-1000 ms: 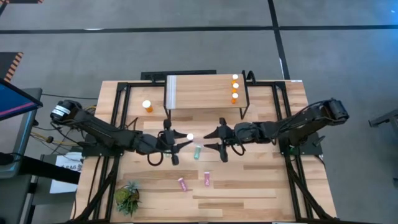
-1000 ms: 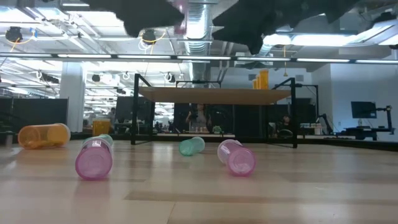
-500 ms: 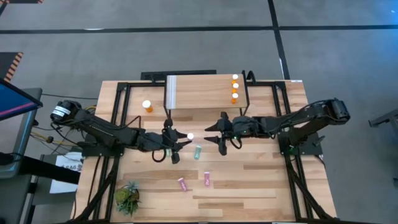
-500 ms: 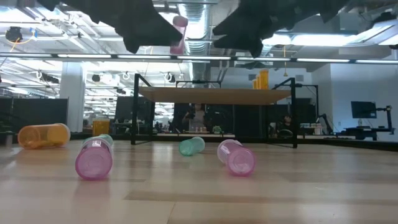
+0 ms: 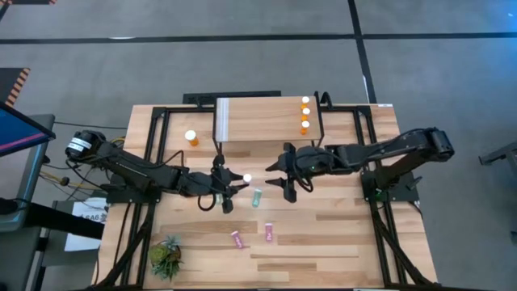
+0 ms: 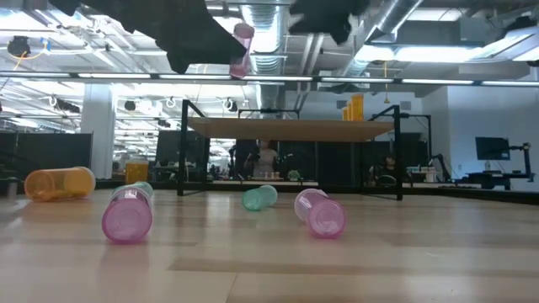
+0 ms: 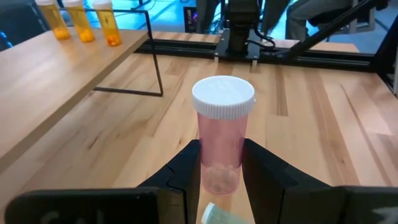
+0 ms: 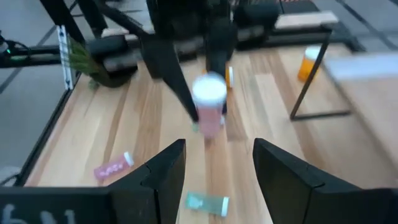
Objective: Pick and place medicine bottles onto shelf by color
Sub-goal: Put the left pink pill bottle on the shelf
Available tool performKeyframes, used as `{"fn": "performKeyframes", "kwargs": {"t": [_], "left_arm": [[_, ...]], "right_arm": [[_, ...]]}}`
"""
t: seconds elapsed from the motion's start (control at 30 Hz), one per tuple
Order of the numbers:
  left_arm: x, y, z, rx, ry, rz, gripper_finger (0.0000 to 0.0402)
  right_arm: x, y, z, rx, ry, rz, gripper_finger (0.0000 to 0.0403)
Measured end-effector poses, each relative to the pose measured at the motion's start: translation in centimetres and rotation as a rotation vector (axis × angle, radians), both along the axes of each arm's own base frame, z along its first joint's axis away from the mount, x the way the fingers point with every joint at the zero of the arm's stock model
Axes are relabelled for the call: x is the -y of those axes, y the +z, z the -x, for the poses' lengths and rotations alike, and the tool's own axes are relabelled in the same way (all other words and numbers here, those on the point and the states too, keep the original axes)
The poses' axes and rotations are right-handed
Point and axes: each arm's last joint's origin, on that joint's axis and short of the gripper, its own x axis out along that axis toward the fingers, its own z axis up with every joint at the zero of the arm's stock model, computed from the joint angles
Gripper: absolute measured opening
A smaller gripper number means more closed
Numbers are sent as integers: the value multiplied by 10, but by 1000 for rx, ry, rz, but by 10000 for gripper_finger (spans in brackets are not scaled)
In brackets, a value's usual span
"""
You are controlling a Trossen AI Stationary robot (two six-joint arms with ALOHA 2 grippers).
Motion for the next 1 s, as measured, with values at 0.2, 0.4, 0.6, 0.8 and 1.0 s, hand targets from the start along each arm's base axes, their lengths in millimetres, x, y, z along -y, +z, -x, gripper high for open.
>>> {"fn": "performKeyframes", "kwargs": {"t": [0.2, 0.4, 0.6, 0.8, 1.0], "left_arm": [[0, 1, 0, 11, -1, 4, 87], [1, 3, -1, 35, -25, 13, 87], [0, 4, -2, 49, -5, 3, 87], [0, 5, -2, 55, -1, -2, 91], [1, 5, -2, 54, -13, 3, 91]], "right_arm": [[-2, 12, -12, -76, 54, 21, 212], [-5, 17, -19, -62, 118, -8, 212], [-2, 23, -22, -6, 126, 26, 216], [2, 17, -26, -44, 121, 34, 243], [1, 23, -28, 1, 127, 47, 250]]}}
